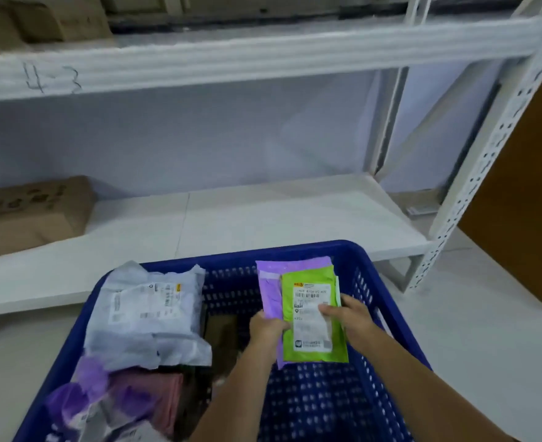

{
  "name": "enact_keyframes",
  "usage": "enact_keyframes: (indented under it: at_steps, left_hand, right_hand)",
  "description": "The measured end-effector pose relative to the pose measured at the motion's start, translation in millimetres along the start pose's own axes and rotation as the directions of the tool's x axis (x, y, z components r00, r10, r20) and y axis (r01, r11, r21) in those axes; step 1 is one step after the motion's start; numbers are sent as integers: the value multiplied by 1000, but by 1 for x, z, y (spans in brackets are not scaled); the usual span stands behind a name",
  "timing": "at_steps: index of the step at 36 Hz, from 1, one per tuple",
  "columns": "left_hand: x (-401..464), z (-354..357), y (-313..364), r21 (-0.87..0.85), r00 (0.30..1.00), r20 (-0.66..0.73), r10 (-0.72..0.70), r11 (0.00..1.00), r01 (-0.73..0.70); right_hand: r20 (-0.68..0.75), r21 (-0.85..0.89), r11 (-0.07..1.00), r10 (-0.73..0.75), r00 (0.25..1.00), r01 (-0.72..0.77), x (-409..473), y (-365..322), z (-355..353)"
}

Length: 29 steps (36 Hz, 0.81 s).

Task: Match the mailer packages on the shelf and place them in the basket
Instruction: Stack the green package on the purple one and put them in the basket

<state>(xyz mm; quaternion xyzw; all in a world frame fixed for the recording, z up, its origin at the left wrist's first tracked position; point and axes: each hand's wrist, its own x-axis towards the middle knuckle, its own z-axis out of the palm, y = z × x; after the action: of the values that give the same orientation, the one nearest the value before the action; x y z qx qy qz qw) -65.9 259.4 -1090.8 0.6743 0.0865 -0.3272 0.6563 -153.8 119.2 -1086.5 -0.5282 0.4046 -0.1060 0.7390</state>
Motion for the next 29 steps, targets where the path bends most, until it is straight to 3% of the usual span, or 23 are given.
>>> enact_keyframes:
  at_steps: [13, 18, 21, 25, 29]
  left_hand:
    - [110, 30, -97, 109, 982, 87, -167, 981, 157]
    - [134, 44, -123, 98, 963, 180, -202, 977, 187]
    - [146, 47, -137, 93, 969, 159, -190, 980, 177]
    - [164, 50, -157, 134, 968, 133, -215, 971, 197]
    - [170, 56, -160, 155, 957, 152, -247, 962, 224]
  right_hand:
    - [-150, -114, 970, 198, 969, -216, 108, 100, -23]
    - [-291, -131, 963, 190, 938, -236, 136, 120, -30]
    - [-354, -198, 949, 165, 920, -247, 152, 137, -31]
    - [-359, -273, 926, 153, 921, -260, 156, 148, -32]
    - [-370, -232, 940, 152, 916, -250, 162, 152, -31]
